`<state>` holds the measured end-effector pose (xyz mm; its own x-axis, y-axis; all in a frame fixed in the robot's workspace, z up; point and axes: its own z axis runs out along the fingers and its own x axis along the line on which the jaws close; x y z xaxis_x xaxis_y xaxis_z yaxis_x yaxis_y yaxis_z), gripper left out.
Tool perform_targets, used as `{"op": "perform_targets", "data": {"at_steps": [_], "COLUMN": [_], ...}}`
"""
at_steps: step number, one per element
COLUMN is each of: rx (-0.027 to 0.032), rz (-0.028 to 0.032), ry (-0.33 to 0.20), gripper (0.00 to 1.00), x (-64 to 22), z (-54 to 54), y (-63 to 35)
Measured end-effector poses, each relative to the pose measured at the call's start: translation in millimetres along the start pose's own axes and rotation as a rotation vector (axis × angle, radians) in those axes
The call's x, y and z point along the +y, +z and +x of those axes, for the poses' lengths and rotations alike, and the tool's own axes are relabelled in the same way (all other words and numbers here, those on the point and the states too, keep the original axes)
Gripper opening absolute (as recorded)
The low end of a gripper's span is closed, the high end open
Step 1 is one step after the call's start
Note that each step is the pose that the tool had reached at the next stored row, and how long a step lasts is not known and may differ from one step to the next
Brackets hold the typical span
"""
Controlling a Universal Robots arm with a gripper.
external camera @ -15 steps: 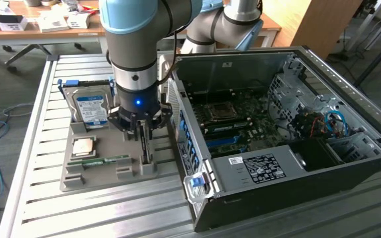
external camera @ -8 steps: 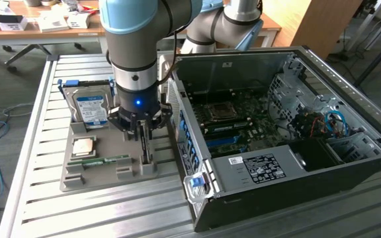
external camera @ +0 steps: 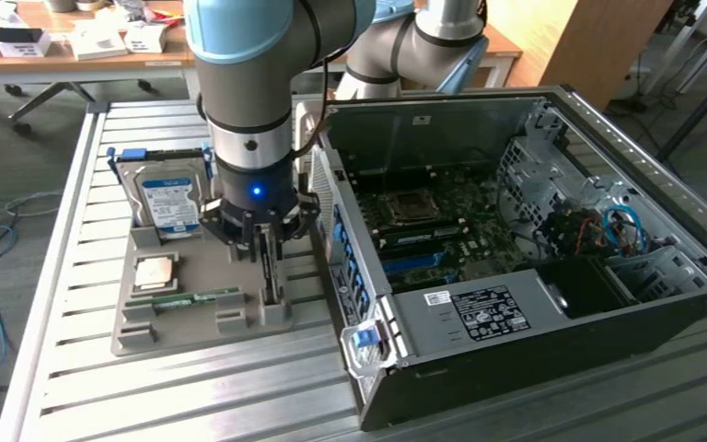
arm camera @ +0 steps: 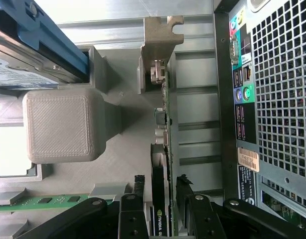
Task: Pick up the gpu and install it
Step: 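Pick up the gpu and move the gpu toward the slot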
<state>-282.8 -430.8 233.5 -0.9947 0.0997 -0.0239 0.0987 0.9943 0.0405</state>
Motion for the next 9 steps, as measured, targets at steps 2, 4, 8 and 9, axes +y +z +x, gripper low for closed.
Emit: {"op": "perform_targets", "data": {"at_steps": [2, 4, 8, 9], "rx": [0.0000, 0.0000, 0.0000, 0.0000], "rz": [-0.0001, 0.0000, -0.0001, 0.0000], "ry": [0.000, 0.000, 0.000, 0.000], "gripper": [0.39, 0.39, 0.39, 0.37], "x": [0.0, 0.0, 0.0, 0.0], "z": [0.0, 0.0, 0.0, 0.0], "y": [0.0, 0.0, 0.0, 0.0]}}
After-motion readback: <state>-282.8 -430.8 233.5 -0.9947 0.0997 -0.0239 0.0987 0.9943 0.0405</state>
